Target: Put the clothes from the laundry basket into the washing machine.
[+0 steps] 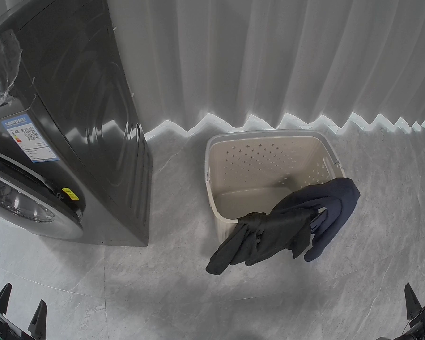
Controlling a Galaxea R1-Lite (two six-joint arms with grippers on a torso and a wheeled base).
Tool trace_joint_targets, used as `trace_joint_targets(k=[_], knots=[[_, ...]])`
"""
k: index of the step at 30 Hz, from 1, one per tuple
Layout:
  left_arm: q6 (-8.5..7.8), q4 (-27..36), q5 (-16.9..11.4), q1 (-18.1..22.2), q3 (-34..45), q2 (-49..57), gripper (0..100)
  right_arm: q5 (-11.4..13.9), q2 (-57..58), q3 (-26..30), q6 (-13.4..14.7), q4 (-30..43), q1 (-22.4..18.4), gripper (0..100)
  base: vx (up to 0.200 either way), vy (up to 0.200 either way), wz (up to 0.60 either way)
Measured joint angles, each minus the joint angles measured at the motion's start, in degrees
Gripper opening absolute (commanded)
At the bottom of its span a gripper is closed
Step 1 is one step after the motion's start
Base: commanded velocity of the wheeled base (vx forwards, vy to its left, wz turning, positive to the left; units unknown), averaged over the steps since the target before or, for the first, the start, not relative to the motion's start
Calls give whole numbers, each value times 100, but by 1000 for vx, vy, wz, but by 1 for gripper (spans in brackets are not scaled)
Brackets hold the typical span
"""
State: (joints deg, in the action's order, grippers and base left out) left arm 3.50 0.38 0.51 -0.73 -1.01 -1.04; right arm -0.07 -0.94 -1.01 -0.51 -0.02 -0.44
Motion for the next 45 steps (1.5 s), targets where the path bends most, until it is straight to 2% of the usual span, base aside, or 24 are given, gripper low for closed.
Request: trace_joint_targets(k=[43,45], knots=[[9,-2,0,7,0,2,100,-2,0,0,0,2,0,100,0,200,0],[9,0,0,-1,0,0,100,-2,0,0,0,0,-2,100,0,0,0]])
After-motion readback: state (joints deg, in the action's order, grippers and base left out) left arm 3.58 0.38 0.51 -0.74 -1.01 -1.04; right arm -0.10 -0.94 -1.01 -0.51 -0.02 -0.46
